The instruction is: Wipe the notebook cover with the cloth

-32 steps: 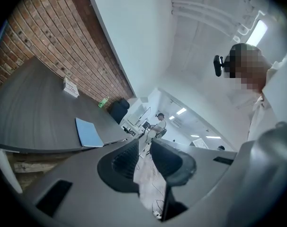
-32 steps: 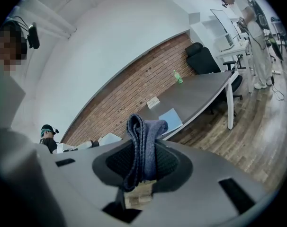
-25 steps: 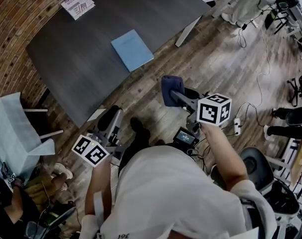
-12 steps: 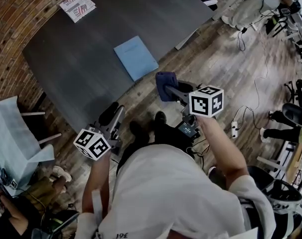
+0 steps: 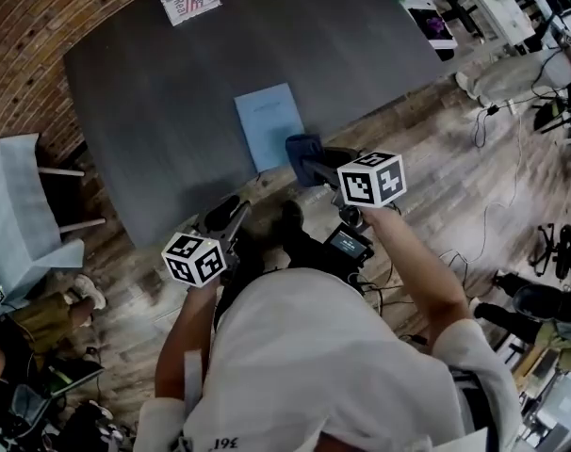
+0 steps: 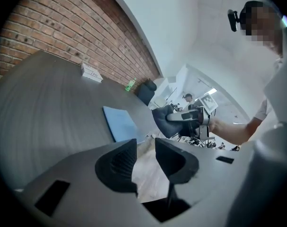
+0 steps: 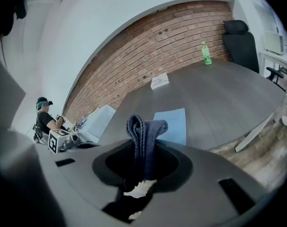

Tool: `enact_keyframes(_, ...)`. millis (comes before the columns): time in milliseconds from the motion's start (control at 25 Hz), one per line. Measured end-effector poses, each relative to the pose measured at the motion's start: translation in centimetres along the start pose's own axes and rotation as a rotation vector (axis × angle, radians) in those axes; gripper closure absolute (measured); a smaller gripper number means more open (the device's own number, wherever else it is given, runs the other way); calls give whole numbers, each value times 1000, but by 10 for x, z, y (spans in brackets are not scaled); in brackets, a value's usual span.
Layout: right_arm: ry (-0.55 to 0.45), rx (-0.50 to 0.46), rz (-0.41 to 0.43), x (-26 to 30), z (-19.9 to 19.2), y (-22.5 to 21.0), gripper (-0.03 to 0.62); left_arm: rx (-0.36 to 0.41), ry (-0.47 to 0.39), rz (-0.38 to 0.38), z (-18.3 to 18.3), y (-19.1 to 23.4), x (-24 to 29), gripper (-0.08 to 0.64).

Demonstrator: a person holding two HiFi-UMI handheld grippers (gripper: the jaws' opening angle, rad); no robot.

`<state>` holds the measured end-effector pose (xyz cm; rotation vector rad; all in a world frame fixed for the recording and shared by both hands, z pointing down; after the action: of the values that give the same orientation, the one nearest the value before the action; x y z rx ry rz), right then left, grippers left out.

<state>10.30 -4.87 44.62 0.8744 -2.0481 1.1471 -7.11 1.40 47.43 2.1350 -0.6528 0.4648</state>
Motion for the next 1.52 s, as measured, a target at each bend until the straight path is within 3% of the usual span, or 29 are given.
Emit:
enact_keyframes(280,117,-142,55,27,41,-33,483,-82,5,127,-1,10,49,431)
enact_keyframes(600,220,-219,70,80,74,-49,483,-98,50,224,8,39,83,431)
enact_keyframes(880,241,-168,52,126,92,-45,483,-59,104,155,20,47,109,443)
enact_keyframes(1080,225,-89,86,153,108,-34,483,-70,156,102,24,61,125,449)
enact_keyframes(1280,217,0,120,180,124,-29,483,-119,206,73,21,72,135,455)
enact_keyframes(1400,227,56,93,194,125,-42,483,-180,222,80,23,76,138,491)
enact_keyframes(1520,229,85,71,197,124,-55,482,-191,245,99,23,75,141,502)
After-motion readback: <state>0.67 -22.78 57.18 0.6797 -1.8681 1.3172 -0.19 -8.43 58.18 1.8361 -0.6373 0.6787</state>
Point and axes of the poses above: the fingertips, and each gripper's own axes: x forward along the fingers, y to its left, z out of its top, the point moved 2 cm from there along -x, backward along the fingers, and after that the axes turned 14 degrees about y, right-handed, at the moved point
